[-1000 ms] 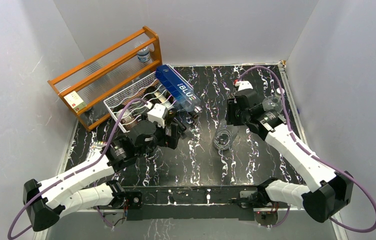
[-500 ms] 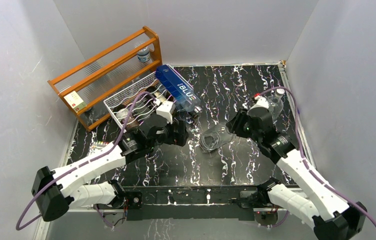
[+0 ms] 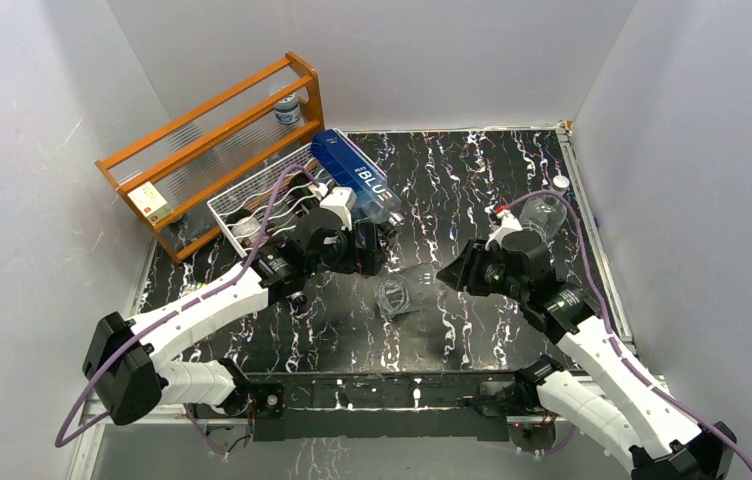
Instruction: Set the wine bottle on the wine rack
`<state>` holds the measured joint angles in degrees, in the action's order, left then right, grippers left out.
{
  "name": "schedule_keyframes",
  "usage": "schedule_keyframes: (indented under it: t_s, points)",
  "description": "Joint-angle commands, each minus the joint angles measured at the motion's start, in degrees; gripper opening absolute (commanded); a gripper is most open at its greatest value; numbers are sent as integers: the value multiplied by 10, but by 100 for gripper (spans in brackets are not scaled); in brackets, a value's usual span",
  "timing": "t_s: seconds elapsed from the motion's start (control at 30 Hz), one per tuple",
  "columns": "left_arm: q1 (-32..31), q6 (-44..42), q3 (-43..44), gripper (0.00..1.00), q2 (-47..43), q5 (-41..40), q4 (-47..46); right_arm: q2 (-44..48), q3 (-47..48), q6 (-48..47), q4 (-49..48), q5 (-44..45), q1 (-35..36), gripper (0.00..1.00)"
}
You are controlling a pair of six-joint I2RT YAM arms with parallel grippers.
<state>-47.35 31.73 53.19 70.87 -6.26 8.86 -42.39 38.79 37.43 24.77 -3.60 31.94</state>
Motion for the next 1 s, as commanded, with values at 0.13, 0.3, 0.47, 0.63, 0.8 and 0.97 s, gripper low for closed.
schedule_keyframes:
  t_s: [0.13,0.3,0.47,0.63,0.8,0.97]
  points:
    - [51,4,30,98,4,28,7,-35,-12,-72,58,-132,38,3]
    - [61,1,25,98,-5,20,27,-47,-33,-73,29,-132,84,3]
    - [66,-4,18,98,-20,11,40,-68,-18,-93,32,-125,118,3]
    - [70,-9,15,98,-18,14,51,-110,-13,-104,44,-108,167,3]
    - [75,-9,2,98,-14,28,54,-161,-9,-94,51,-76,189,4]
    - [84,-9,-9,98,-3,54,49,-201,-6,-110,42,-92,197,5]
